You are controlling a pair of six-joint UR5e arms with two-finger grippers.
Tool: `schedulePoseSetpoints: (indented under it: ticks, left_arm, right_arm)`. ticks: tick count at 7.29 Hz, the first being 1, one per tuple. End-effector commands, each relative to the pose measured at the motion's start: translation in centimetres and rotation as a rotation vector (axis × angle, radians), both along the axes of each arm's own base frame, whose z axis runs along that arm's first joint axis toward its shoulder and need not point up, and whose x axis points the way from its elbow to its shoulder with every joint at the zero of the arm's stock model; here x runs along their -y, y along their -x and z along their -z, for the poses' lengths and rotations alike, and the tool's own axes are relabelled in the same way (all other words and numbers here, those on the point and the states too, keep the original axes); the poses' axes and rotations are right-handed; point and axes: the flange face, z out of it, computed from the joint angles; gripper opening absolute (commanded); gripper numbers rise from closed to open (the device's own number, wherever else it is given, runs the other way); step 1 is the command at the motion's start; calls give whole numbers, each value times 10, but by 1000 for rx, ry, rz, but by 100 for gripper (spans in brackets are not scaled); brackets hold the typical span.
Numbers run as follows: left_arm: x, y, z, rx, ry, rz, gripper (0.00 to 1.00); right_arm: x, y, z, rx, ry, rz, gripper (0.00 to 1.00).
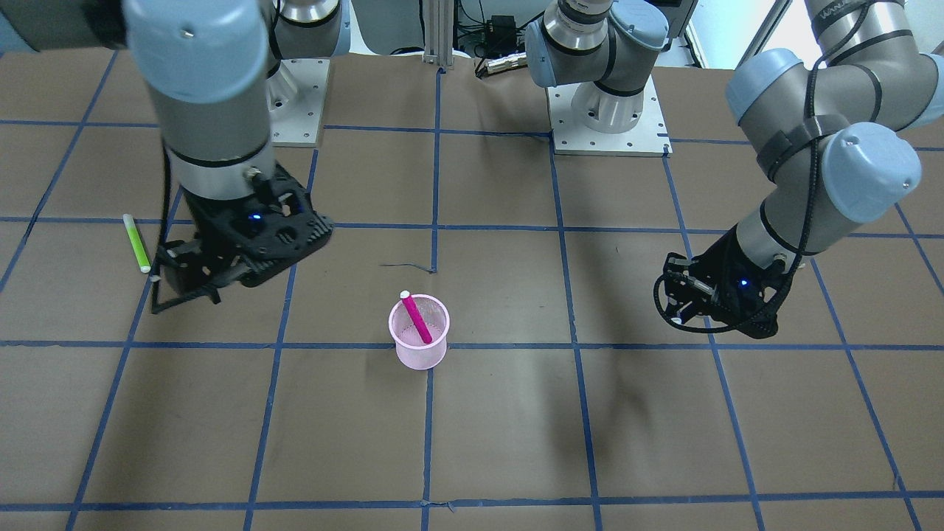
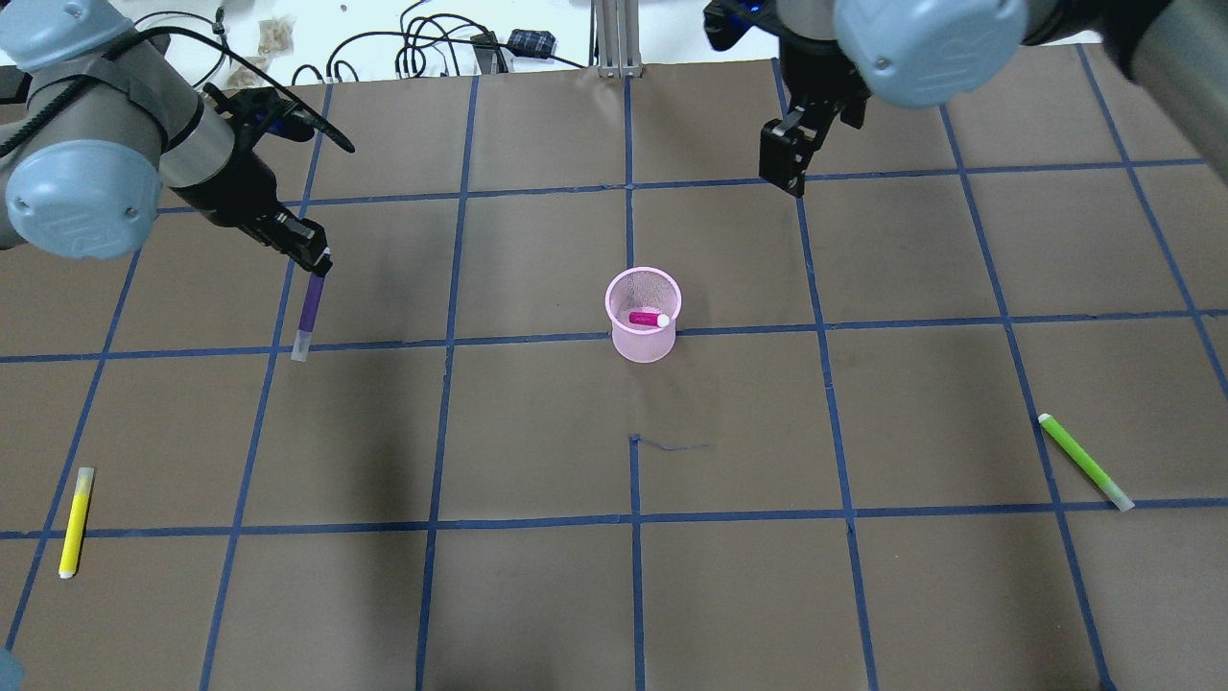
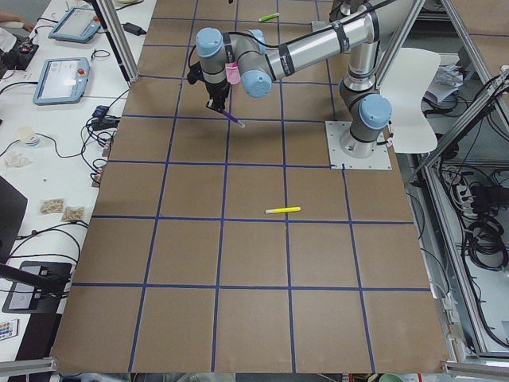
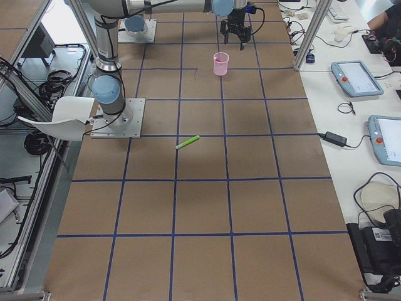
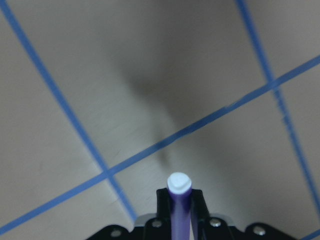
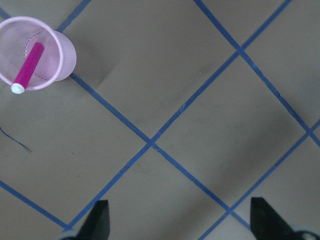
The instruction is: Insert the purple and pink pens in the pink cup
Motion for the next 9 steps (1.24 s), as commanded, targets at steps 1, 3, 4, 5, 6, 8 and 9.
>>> schedulePoseSetpoints:
  ticks: [1,3,4,5,6,8,9]
  left_arm:
    - [5,118,-19,-40,211,-57,0]
    - [3,179,-23,-122,271,-251,0]
    - [-4,209,-23,-156,308,-278,0]
    - [-6,225,-14,-180,335,-288,0]
    - [-4,237,-12,-197,350,-284,0]
    - [-17,267,-14,-195,390,-291,0]
    - [-20,272,-9,-193,391,-284,0]
  right_arm:
    - [-42,46,-16,50,45,250,100]
    - [-57,39,-33,146,98,620,100]
    - [-57,38,-34,160,102,674,100]
    - [-57,39,-36,172,109,713,100]
    - [-60,33,-29,210,75,750,100]
    - [-59,34,-21,201,64,712,98]
    - [-59,33,-20,202,59,707,100]
